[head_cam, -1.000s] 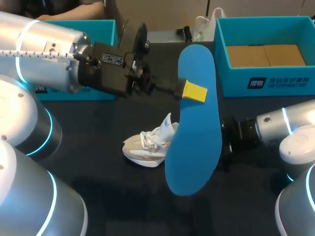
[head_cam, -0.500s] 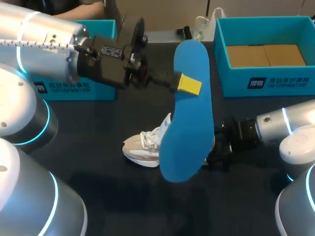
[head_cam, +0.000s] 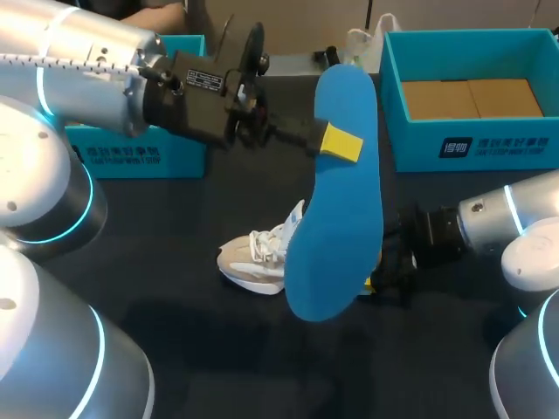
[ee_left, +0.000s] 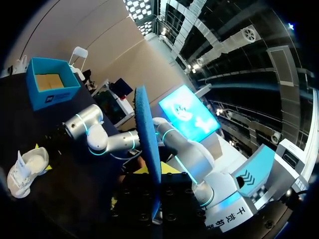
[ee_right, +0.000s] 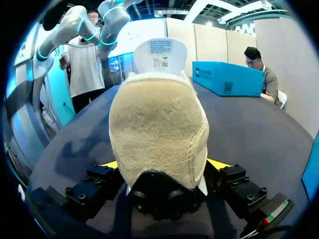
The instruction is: Take the shoe out of the shoebox, open the shoe tongue, remove and reinsert the insole, then place the shoe into the shoebox
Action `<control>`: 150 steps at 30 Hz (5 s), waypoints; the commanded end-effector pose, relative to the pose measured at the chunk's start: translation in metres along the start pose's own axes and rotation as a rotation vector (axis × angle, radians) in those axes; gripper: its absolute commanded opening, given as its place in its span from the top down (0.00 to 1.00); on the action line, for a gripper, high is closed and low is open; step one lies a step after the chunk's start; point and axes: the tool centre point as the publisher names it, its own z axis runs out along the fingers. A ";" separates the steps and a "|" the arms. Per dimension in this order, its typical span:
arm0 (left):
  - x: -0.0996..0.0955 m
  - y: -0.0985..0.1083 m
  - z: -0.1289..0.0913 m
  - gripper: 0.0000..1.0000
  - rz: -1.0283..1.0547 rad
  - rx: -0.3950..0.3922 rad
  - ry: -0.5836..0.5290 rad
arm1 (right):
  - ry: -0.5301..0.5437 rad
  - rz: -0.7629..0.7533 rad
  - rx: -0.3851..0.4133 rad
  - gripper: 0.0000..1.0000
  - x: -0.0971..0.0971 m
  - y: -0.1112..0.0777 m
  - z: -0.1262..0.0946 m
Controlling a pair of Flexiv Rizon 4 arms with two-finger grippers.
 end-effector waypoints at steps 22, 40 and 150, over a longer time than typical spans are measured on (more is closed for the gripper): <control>0.000 -0.004 0.002 1.00 -0.001 -0.006 -0.002 | -0.104 0.071 0.391 0.00 0.011 0.055 -0.066; 0.000 -0.004 0.002 1.00 -0.001 -0.006 -0.002 | -0.200 0.150 0.600 0.00 0.024 0.094 -0.075; 0.000 -0.004 0.002 1.00 -0.001 -0.006 -0.002 | 0.068 -0.093 0.808 1.00 -0.031 0.059 0.045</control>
